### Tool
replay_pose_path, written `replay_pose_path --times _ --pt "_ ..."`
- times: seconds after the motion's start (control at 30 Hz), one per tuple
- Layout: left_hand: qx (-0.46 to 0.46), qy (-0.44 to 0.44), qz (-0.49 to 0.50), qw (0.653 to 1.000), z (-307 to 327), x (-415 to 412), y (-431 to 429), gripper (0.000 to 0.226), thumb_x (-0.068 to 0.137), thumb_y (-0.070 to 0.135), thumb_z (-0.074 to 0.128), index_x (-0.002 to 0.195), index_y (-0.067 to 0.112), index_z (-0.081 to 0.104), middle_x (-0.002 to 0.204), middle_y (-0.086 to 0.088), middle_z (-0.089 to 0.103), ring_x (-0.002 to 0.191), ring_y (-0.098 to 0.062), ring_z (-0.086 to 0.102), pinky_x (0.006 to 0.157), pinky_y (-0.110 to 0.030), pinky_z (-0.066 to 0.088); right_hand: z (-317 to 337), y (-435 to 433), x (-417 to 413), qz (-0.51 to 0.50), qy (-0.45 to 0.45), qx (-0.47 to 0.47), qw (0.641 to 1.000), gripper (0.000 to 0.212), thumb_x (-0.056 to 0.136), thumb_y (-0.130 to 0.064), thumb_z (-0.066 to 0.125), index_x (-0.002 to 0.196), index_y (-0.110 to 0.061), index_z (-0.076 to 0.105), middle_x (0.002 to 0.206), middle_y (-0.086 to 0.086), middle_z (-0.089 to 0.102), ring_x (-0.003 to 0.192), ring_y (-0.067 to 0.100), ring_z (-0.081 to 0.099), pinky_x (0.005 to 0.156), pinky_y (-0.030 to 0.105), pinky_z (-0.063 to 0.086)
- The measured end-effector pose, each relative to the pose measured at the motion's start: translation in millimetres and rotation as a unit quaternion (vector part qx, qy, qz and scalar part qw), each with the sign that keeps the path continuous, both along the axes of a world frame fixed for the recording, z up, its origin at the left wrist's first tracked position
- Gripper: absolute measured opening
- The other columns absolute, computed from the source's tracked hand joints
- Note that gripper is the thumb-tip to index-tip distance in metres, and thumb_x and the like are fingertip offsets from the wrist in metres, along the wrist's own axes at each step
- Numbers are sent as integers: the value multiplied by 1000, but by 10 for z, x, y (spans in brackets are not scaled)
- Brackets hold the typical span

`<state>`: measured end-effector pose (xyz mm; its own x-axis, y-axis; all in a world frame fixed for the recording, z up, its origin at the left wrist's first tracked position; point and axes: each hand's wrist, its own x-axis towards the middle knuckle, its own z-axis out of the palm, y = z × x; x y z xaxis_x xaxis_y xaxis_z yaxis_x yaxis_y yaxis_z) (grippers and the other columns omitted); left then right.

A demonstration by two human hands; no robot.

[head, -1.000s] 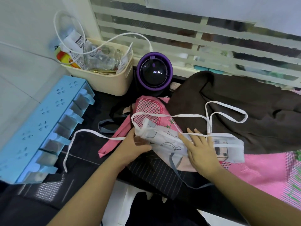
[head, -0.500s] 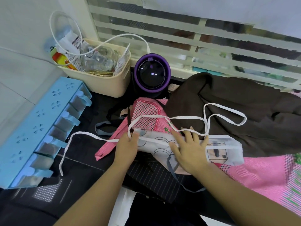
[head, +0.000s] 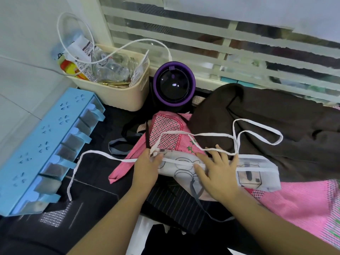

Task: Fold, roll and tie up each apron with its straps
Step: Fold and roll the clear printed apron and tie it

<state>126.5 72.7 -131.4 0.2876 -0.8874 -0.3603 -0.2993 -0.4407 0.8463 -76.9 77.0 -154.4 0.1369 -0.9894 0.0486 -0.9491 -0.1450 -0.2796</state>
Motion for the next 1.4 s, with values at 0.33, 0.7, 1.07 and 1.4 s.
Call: replay_pose_path --times 0.33,0.7,1.07,1.4 --pt "62 68 123 988 -1 76 -173 42 89 44 55 111 8 52 105 -8 61 98 -23 60 84 -39 51 -61 -78 28 -11 50 15 999 38 88 -52 39 102 -26 63 103 2 57 100 28 55 91 48 39" --pt "-113 -164 -416 887 -59 -703 261 59 96 40 36 150 19 24 154 7 24 139 -4 20 115 -30 24 28 -141 -120 4 -130 87 988 41 72 -37 48 104 -21 68 111 2 58 106 27 55 97 28 30" --pt "-78 -376 -502 775 -83 -815 240 61 98 50 29 153 33 8 159 -6 6 144 -27 14 115 -41 20 1505 -1399 -639 21 -153 41 987 35 89 -8 56 122 -14 63 139 2 52 131 17 43 100 13 24" --pt "-48 -424 -506 749 6 -919 248 62 101 46 30 153 32 -1 159 -7 1 144 -27 11 115 -40 19 824 -193 -1072 -371 -378 -64 846 7 86 -17 62 92 -15 66 85 -2 62 82 14 58 85 30 48"
